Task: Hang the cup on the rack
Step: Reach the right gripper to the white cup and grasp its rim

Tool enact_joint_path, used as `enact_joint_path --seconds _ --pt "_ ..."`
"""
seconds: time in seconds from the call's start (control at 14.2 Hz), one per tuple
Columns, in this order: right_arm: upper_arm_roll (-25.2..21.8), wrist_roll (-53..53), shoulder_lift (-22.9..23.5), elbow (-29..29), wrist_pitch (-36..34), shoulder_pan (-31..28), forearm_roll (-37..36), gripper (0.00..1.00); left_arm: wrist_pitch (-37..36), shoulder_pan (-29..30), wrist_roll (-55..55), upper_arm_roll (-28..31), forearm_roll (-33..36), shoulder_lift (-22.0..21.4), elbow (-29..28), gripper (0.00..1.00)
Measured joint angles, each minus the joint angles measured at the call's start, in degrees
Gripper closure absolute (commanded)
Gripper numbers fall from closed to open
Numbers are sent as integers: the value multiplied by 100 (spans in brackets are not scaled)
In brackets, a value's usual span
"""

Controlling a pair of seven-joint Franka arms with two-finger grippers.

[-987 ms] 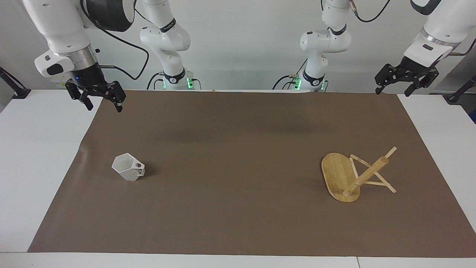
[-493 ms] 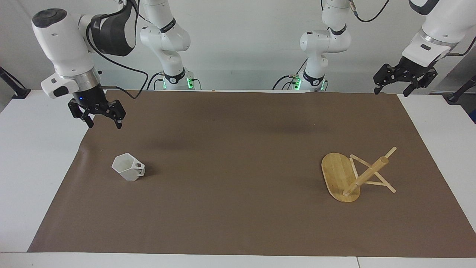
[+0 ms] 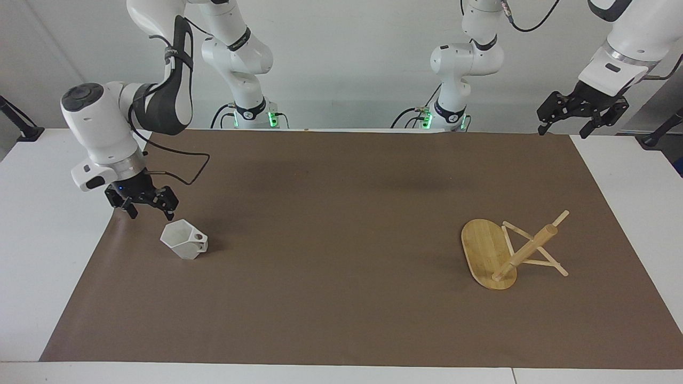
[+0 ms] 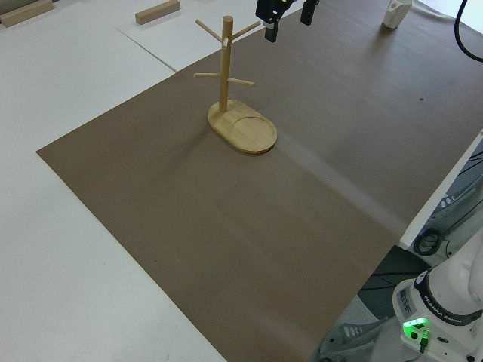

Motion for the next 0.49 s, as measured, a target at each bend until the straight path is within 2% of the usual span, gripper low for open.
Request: enact_joint_path --seconds 0.21,0.49 --pt "-1 0 183 -228 501 -13 0 0 0 0 0 0 0 0 0 0" --pt "-1 0 306 -280 710 -26 0 0 0 0 0 -7 0 0 0 0"
